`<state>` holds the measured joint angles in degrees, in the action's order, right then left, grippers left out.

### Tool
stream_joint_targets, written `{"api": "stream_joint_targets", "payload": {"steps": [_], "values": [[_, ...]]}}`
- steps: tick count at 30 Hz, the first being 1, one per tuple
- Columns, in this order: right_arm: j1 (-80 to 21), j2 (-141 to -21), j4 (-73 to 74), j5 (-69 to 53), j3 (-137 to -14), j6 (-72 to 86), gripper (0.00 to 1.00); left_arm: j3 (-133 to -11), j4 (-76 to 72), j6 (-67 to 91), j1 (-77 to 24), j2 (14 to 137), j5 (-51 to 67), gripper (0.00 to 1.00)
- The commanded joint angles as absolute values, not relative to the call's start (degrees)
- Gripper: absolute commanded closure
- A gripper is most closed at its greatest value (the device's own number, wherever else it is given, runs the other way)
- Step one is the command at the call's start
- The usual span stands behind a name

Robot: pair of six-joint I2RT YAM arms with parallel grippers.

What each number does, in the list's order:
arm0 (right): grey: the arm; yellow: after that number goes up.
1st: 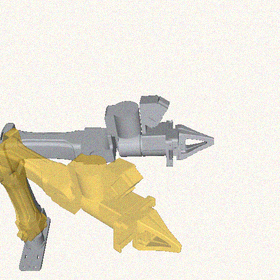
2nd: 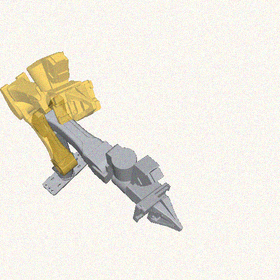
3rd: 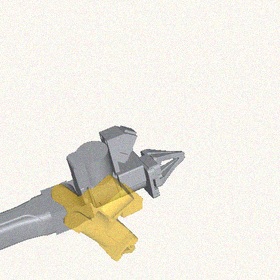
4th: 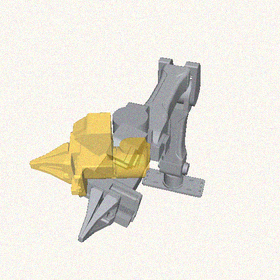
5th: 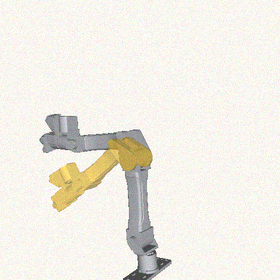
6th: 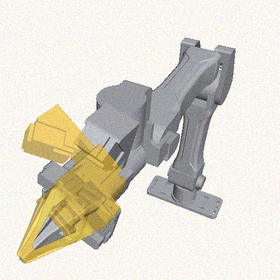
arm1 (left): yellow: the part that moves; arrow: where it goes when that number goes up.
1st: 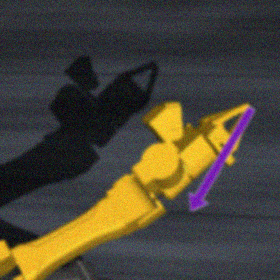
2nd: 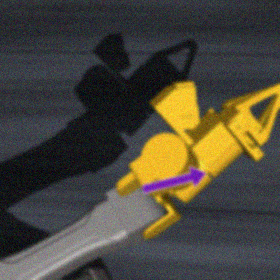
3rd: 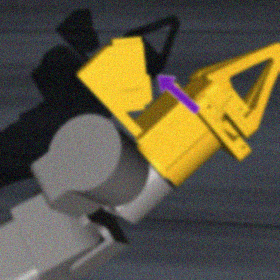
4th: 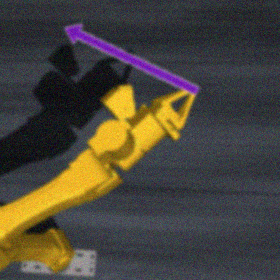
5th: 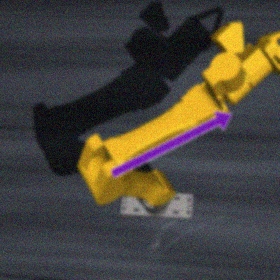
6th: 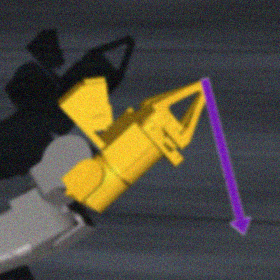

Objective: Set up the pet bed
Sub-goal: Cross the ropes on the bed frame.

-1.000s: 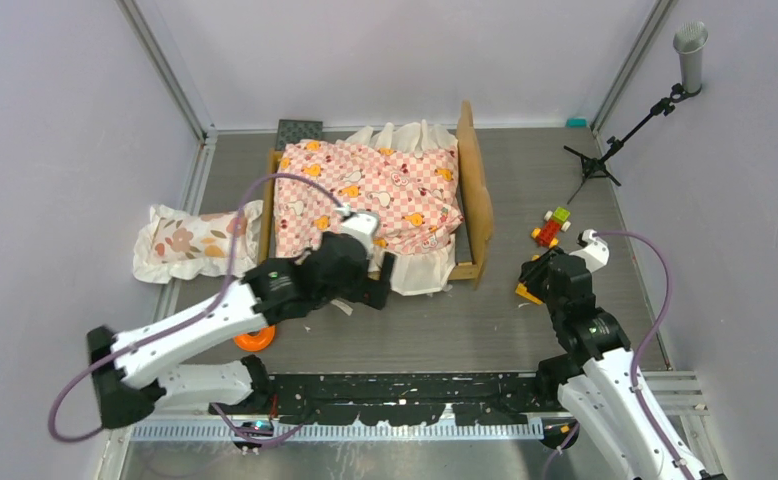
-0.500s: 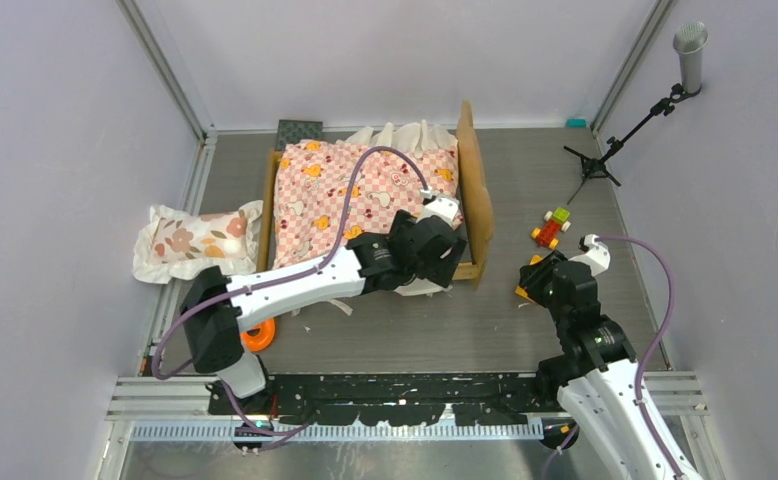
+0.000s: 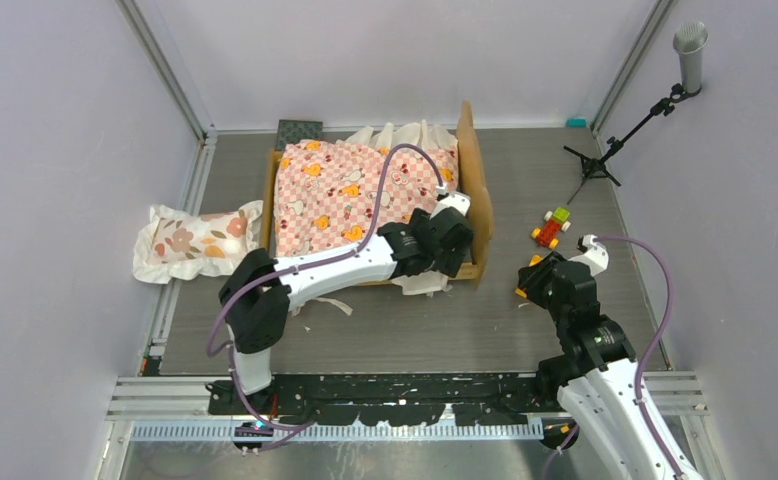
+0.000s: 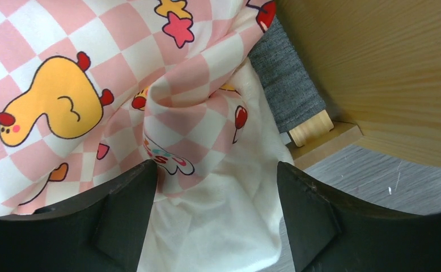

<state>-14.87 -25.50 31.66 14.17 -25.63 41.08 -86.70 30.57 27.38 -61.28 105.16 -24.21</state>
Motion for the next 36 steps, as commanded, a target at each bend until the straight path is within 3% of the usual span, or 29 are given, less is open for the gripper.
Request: {"api": "stream_joint_targets", "payload": {"steps": [1, 5, 12, 17, 24, 36], "values": [[-14.85, -25.39, 30.76, 13.80, -26.50, 41.42, 0.62, -89.29, 28.75, 27.24, -60.81, 106.51, -23.62, 0.22], [-14.77, -25.40, 30.76, 13.81, -26.63, 41.14, 0.62, -89.12, 28.94, 27.55, -60.34, 107.67, -23.65, 0.28], [-14.84, -25.53, 31.21, 14.25, -27.19, 40.72, 0.62, -88.79, 29.25, 27.58, -58.84, 108.18, -22.54, 0.66], [-14.85, -24.70, 32.98, 15.49, -28.52, 40.13, 0.62, -88.99, 30.14, 26.67, -57.89, 106.25, -21.73, 0.83], [-14.84, -22.42, 33.76, 15.08, -30.54, 38.64, 0.62, -89.03, 30.79, 24.22, -56.93, 101.66, -17.23, 0.95], [-14.84, -21.61, 34.18, 14.15, -31.38, 37.32, 0.59, -87.80, 28.89, 23.29, -55.37, 102.50, -4.29, 0.89]]}}
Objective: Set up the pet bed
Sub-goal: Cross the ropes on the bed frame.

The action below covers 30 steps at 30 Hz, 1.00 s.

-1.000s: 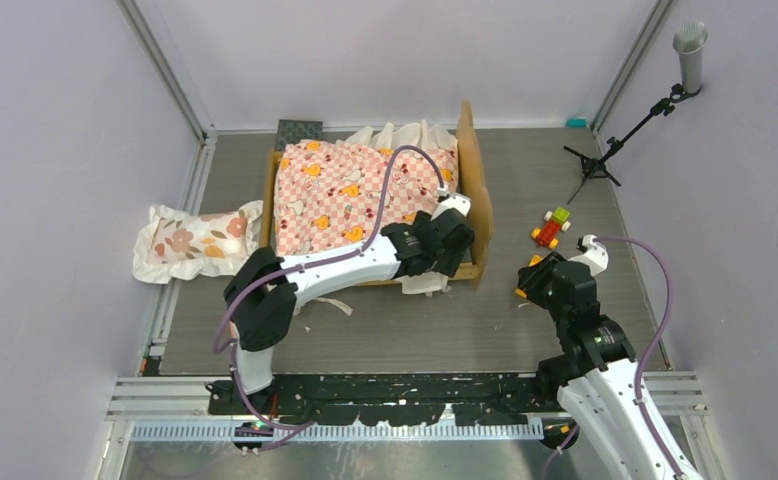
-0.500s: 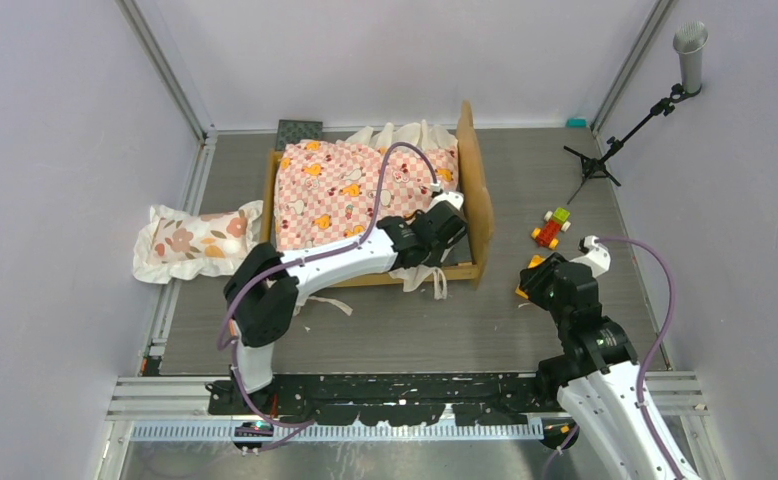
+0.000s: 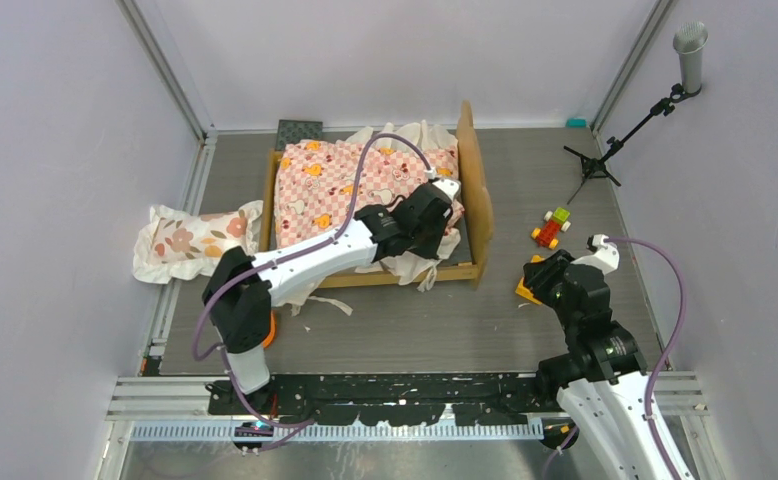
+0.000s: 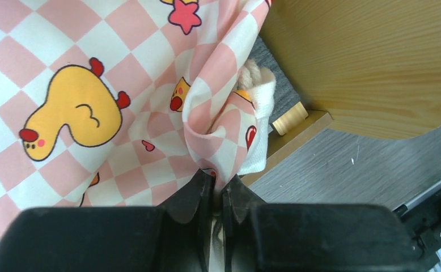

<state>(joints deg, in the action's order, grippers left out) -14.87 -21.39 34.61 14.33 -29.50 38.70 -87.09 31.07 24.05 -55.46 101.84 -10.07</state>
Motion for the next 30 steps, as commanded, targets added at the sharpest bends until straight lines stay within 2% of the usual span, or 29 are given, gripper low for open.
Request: {"api": "stream_joint_targets", "payload": {"steps": [1, 6, 10, 17, 24, 28, 30], "values": [[-14.85, -21.60, 34.19, 14.15, -31.38, 37.35, 0.59, -87.80, 28.95, 23.30, -55.29, 103.05, -3.79, 0.88], [-14.82, -21.78, 34.19, 14.08, -31.38, 37.27, 0.59, -87.93, 29.27, 23.49, -55.11, 103.77, -3.48, 0.63], [-14.78, -22.05, 34.11, 13.98, -31.29, 37.27, 0.59, -87.96, 28.95, 23.47, -54.70, 103.07, -3.69, 0.49], [-14.85, -22.20, 34.04, 13.91, -31.22, 37.51, 0.59, -88.62, 28.97, 23.20, -53.41, 102.67, -3.54, 0.43], [-14.85, -22.73, 33.67, 13.44, -30.95, 37.64, 0.59, -90.88, 28.86, 22.93, -51.08, 104.09, -2.52, 0.27], [-14.85, -23.00, 33.66, 13.62, -31.02, 37.52, 0.59, -92.01, 28.80, 23.12, -50.30, 105.29, -1.68, 0.28], [-14.85, -23.03, 33.64, 13.62, -31.11, 37.45, 0.59, -92.55, 28.74, 23.12, -50.17, 105.73, -1.07, 0.37]]}}
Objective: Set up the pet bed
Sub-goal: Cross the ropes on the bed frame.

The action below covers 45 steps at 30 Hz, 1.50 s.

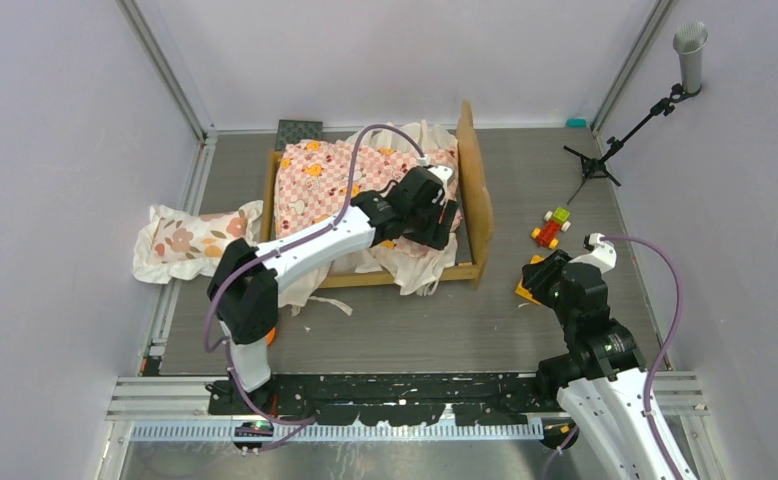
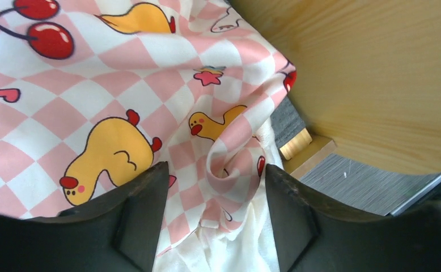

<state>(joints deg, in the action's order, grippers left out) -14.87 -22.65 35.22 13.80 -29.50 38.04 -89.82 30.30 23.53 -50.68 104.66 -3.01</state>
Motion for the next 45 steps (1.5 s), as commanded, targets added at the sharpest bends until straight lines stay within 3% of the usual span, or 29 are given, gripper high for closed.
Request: {"api": "stream_joint_targets", "payload": {"steps": [1, 3, 6, 10, 13, 23, 27, 36, 45], "values": [[-14.81, -23.10, 33.58, 13.62, -31.18, 37.35, 0.59, -92.70, 28.72, 23.12, -50.11, 105.96, -0.71, 0.41], [-14.81, -23.18, 33.66, 13.62, -31.27, 37.27, 0.59, -92.89, 28.61, 23.24, -50.10, 106.24, -0.25, 0.48], [-14.83, -23.12, 33.63, 13.49, -31.36, 37.06, 0.59, -92.70, 28.61, 23.70, -50.10, 106.43, 1.70, 0.49], [-14.80, -23.20, 33.66, 13.34, -31.38, 37.02, 0.59, -91.76, 28.25, 24.29, -50.10, 106.10, 3.16, 0.37], [-14.85, -23.40, 33.66, 13.19, -31.38, 36.91, 0.59, -91.09, 27.79, 24.60, -50.10, 105.98, 3.75, 0.37], [-14.84, -22.68, 34.01, 13.53, -31.91, 37.00, 0.59, -92.78, 28.30, 24.13, -50.01, 106.31, 3.66, 0.86], [-14.85, -22.51, 34.08, 13.69, -33.17, 36.88, 0.59, -94.07, 29.75, 23.09, -49.65, 105.22, 3.11, 0.99], [-14.81, -22.19, 34.41, 13.72, -35.83, 35.68, 0.59, -95.24, 33.02, 20.72, -47.81, 101.27, 2.80, 1.00], [-14.84, -24.85, 29.09, 3.40, -38.87, 33.39, 0.59, -95.41, 34.36, 19.51, -45.45, 98.10, 3.93, 1.00]]}}
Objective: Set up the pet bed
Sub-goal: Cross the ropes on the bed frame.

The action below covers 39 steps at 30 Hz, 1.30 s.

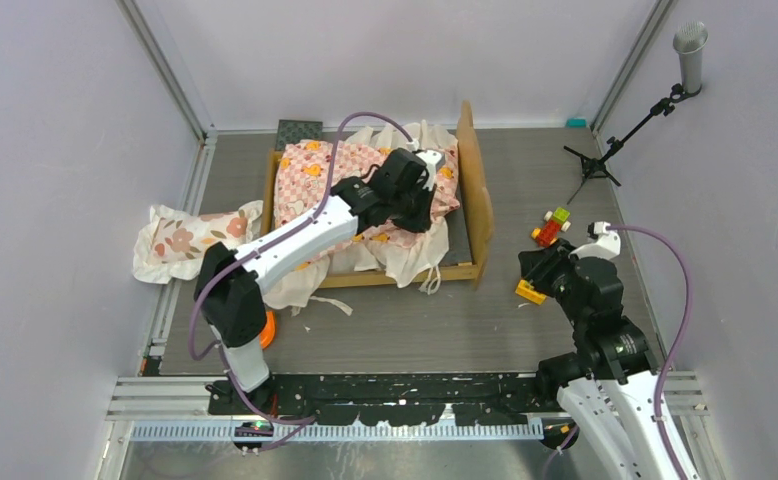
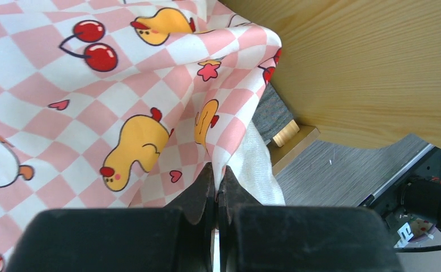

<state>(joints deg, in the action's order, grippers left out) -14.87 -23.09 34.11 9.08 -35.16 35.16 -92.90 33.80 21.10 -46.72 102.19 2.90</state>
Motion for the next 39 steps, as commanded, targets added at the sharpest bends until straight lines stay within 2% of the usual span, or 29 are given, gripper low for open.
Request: {"api": "stream_joint_targets", "payload": {"steps": [1, 7, 15, 20, 22, 26, 29, 39], "values": [[-14.86, -25.54, 28.72, 2.67, -39.40, 33.32, 0.60, -95.44, 34.43, 19.51, -45.03, 97.91, 4.40, 1.00], [-15.05, -27.72, 32.15, 4.74, -44.78, 31.04, 0.61, -95.71, 35.20, 18.96, -43.58, 96.42, 5.80, 1.00], [-16.28, -33.26, 33.05, 0.80, -53.70, 27.04, 0.65, -96.65, 36.71, 17.64, -42.59, 95.41, 9.32, 1.00], [-20.69, -39.11, 33.13, -2.68, -59.46, 24.00, 0.67, -97.53, 37.06, 17.14, -42.07, 94.55, 12.91, 1.00], [-26.25, -41.40, 32.94, 0.70, -61.16, 22.58, 0.67, -97.56, 37.10, 17.06, -41.73, 94.10, 13.84, 1.00], [-45.19, -47.59, 32.67, 15.40, -64.35, 18.82, 0.67, -97.39, 37.69, 16.58, -40.64, 93.00, 14.42, 1.00], [-53.27, -52.80, 31.68, 23.02, -65.46, 17.44, 0.67, -96.94, 38.11, 15.87, -39.73, 92.07, 14.79, 1.00], [-54.49, -57.66, 22.93, 28.08, -58.91, 19.83, 0.64, -93.65, 39.07, 13.89, -37.36, 87.89, 15.55, 1.00]]}}
